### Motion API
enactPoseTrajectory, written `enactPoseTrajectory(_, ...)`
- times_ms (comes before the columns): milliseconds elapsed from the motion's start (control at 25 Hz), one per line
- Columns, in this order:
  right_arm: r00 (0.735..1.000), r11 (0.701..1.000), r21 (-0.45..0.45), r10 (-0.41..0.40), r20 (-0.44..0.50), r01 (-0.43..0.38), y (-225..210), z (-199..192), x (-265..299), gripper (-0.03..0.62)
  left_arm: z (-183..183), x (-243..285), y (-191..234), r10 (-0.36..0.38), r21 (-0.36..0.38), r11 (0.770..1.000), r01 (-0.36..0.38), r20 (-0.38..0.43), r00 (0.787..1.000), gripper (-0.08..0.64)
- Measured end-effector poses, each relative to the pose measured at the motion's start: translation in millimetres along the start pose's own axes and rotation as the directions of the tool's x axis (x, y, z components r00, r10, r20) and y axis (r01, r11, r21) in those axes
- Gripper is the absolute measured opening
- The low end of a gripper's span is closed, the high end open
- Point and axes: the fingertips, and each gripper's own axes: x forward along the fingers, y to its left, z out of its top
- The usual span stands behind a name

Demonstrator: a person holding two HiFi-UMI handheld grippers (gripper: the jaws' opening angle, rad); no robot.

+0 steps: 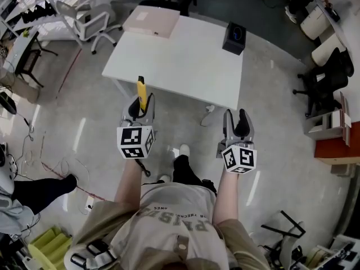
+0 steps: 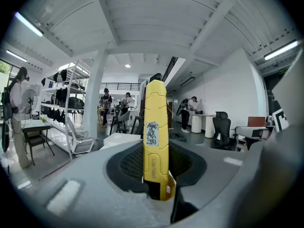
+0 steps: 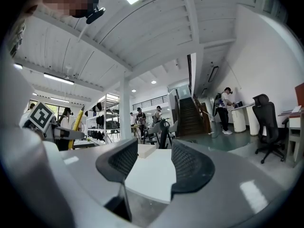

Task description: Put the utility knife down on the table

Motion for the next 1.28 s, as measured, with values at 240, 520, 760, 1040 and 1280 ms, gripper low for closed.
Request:
enactPoseTrajectory(240,1.000,1.000,0.013,0.028,0.009,-0.028,-32.3,12.3,57.4,0.196,15.1,44.6,3.4,0.046,0.002,0.999,-0.046,0.003,0.999,0.104)
enactPoseTrajectory(520,0.998,0.997,0.024,0.067,-0.004,-0.067,-66.5,11.8,102.1,0.196,20.4,82.6,2.1,0.104,-0.001,0.995,-0.104,-0.005,0.995,0.104)
enactPoseTrajectory(760,0.996,0.996,0.034,0.083,-0.012,-0.082,-91.8,8.3,127.9,0.196,22.5,108.2,-2.3,0.135,-0.003,0.991,-0.135,-0.012,0.991,0.104)
enactPoseTrajectory(1040,0.996,0.995,0.058,0.089,-0.032,-0.087,-109.5,-4.9,143.0,0.196,15.7,125.2,-7.8,0.147,0.014,0.989,-0.146,-0.038,0.988,0.104)
enactPoseTrajectory(1280,0.994,0.994,0.071,0.091,-0.053,-0.087,-113.2,-12.6,153.5,0.196,8.6,132.5,-3.8,0.154,0.008,0.988,-0.154,-0.064,0.986,0.104)
